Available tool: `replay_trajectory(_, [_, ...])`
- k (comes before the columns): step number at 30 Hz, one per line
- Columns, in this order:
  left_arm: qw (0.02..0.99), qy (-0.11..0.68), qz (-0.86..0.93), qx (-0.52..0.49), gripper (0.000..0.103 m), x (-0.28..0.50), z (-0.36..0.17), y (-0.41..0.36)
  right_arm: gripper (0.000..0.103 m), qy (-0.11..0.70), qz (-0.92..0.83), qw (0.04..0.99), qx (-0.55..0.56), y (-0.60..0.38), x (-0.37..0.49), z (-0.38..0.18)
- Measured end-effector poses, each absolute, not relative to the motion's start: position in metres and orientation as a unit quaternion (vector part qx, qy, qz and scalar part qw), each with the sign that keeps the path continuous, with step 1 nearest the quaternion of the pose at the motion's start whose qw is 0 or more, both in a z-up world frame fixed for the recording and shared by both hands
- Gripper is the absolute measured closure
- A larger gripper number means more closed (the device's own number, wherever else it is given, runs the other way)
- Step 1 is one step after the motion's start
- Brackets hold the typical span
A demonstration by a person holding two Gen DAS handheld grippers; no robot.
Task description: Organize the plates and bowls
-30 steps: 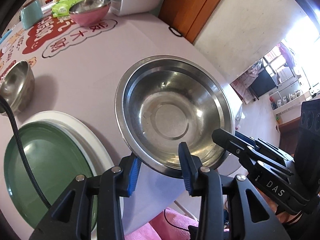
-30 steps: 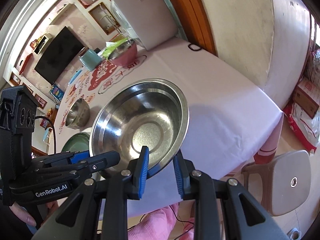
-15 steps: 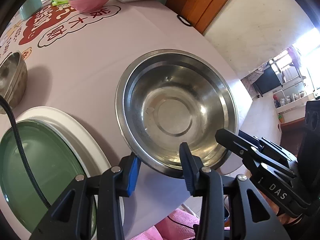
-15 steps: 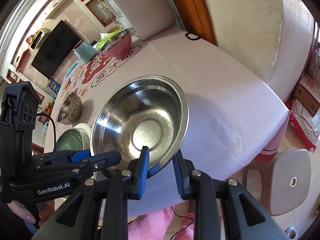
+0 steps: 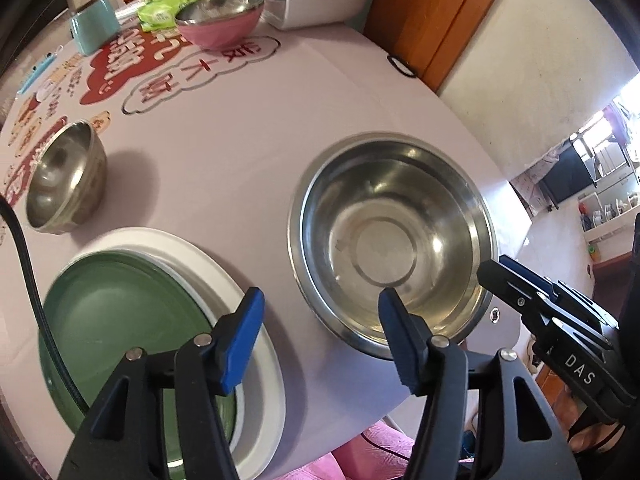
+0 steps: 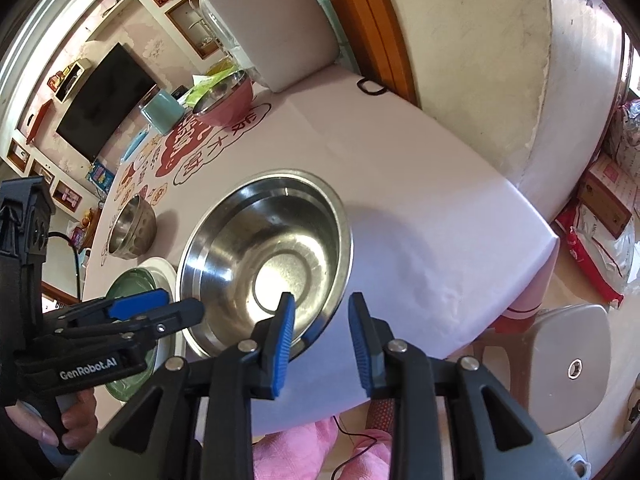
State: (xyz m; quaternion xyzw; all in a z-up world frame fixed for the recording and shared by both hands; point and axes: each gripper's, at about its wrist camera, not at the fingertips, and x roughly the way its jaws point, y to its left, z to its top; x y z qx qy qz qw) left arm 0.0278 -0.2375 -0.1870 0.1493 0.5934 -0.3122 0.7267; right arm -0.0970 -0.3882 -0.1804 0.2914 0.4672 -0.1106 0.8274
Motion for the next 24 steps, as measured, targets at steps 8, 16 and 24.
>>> replay_trajectory(8, [0.751,0.566,-0.298,0.162,0.044,0.029,-0.160,-0.229,0.065,0.452,-0.120,0.834,0.294,-0.395,-0.093,-0.166])
replay_trajectory(16, [0.775,0.537,-0.289,0.169,0.039,0.033,-0.129,-0.211,0.063,0.440,-0.132,0.840,0.289,-0.388,-0.083,-0.149])
replay_trajectory(24, [0.792,0.505,-0.303,0.165,0.039,0.043,-0.103,-0.185,0.063,0.431,-0.151,0.847,0.273,-0.367,-0.064,-0.130])
